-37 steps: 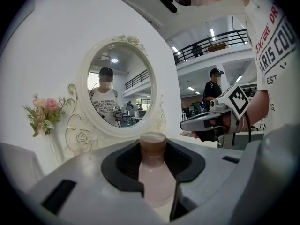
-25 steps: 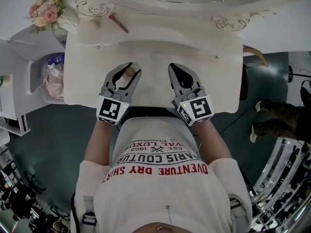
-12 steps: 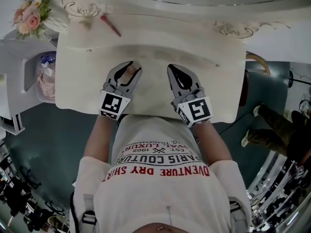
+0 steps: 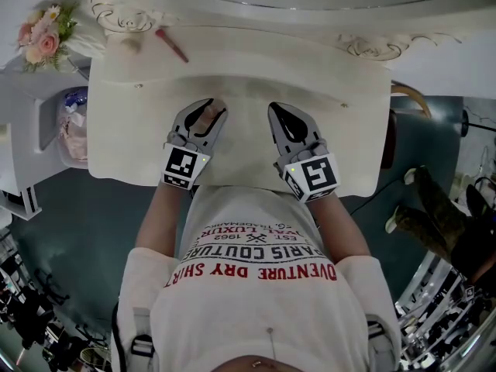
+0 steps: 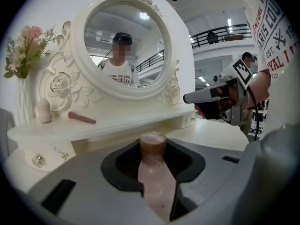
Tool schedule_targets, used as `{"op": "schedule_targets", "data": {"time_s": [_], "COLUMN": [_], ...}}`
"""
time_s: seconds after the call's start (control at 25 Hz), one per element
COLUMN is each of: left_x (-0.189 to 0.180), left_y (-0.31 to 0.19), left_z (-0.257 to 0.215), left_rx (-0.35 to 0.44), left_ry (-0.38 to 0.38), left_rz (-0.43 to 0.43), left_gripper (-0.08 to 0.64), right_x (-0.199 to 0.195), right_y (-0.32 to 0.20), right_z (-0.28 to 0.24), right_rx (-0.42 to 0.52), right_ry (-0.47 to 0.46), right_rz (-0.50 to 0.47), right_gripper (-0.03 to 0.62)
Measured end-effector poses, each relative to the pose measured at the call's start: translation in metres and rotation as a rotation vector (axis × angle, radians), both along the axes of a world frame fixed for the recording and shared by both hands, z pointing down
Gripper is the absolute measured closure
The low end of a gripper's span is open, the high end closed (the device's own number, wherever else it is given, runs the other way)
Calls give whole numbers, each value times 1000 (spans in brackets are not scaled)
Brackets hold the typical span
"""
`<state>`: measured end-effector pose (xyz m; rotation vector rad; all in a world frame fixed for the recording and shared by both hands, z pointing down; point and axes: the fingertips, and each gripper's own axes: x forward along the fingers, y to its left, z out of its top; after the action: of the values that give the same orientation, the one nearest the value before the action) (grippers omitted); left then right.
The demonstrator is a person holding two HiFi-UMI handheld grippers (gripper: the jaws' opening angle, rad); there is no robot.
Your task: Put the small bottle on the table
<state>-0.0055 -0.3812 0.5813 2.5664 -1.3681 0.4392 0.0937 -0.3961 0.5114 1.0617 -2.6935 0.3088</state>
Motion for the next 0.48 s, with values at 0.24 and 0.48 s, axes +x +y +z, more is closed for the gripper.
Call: {"op": "schedule_targets", "data": {"time_s": [0.24, 0.48], "left_x": [-1, -2], "left_y": [-3, 1], "left_z": [1, -5], "left_rx": [10, 16], "left_ry": [-12, 24], "left_rz": [-5, 23], "left_gripper": [419, 367], "right_x": [1, -1], "right_y": [2, 14], "right_z": [-6, -16], "right_rx": [9, 28], "right_ry": [5, 16], "right_rz": [19, 61], "right_gripper": [594, 594]}}
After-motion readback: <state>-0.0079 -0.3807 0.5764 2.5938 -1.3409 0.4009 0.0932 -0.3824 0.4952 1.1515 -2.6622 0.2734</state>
